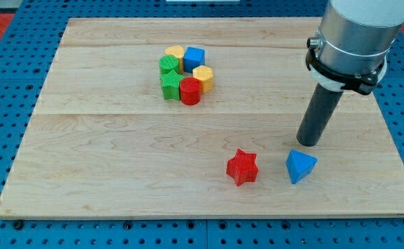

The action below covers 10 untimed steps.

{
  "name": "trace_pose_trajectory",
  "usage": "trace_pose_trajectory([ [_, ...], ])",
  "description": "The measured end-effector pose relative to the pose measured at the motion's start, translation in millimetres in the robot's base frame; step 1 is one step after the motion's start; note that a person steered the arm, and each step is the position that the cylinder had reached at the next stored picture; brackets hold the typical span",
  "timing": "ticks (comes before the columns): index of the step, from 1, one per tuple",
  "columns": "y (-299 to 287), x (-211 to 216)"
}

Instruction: Push red circle towards bottom center

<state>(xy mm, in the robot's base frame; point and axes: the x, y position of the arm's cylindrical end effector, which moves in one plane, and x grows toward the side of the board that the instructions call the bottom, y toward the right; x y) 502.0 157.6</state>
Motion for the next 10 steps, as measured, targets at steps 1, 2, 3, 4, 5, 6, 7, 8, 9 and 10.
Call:
trace_pose_trajectory([
  [1, -3, 27],
  [2, 0, 14],
  [3, -8, -42],
  [4, -19, -79],
  [5, -21, -89],
  [6, -40, -116],
  [7, -95, -122],
  [8, -107, -147],
  [9, -150, -147],
  [10, -179, -120],
])
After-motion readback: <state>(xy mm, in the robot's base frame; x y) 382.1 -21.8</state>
